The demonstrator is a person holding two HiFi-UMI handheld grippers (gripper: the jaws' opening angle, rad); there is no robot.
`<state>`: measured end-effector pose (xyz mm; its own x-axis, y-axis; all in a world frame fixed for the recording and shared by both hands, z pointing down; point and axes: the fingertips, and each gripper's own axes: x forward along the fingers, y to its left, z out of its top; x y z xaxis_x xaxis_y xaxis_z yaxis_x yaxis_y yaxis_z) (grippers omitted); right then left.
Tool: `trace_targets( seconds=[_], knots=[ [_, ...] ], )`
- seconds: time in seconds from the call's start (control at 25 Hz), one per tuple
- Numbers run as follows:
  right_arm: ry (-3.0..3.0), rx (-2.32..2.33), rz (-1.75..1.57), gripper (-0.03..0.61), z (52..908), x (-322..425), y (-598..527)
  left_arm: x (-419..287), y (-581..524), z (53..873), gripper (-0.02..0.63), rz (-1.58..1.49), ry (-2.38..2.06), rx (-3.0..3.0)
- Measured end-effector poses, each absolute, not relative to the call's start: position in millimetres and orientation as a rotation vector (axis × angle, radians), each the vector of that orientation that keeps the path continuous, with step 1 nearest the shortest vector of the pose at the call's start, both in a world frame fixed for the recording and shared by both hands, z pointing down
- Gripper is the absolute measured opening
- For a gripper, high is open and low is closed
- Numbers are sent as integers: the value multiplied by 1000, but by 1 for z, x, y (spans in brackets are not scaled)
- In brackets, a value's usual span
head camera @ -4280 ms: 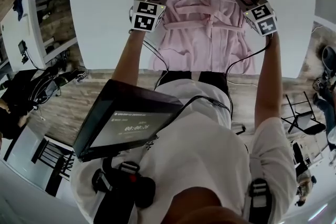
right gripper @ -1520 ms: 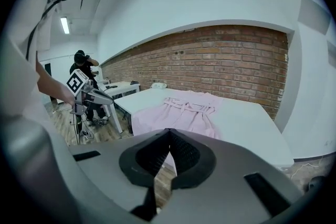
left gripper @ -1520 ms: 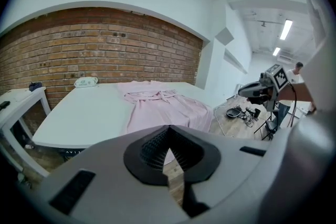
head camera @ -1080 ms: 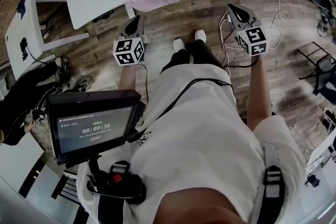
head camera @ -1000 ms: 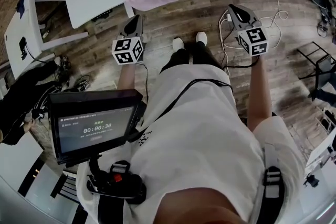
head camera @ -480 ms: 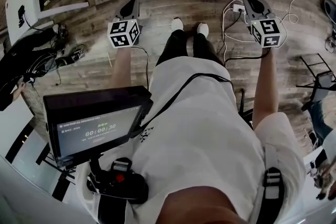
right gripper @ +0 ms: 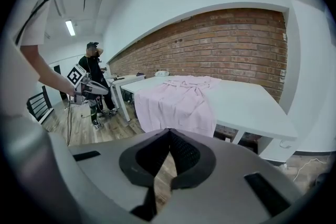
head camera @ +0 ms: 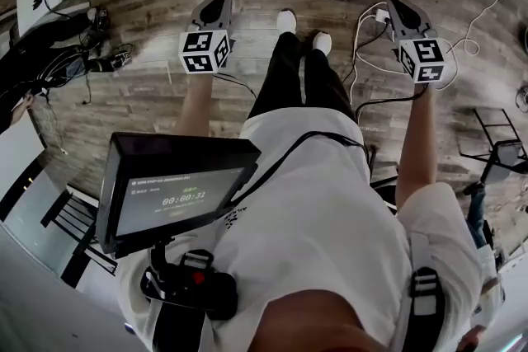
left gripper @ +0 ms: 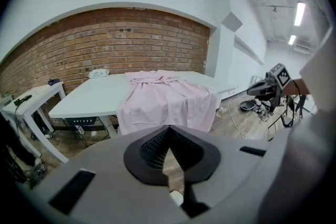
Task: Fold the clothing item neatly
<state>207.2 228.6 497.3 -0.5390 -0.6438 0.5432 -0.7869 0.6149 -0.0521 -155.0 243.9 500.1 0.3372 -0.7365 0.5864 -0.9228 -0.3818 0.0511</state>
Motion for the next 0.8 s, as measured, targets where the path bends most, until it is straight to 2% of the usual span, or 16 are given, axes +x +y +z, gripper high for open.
trace_targets(
  seconds=[0.2,0.48,0.8],
  knots=[
    [-2361,1107,415,5,503,203,224,-179,216,512,2,695,-1508,2182],
    [-2357,1106,362,5,551,197,187,-217,150,575,2,764,-1562,2166],
    [-2365,1135,255,5,587,197,160,-238,134,636,7,749,-1492,2191]
  ],
)
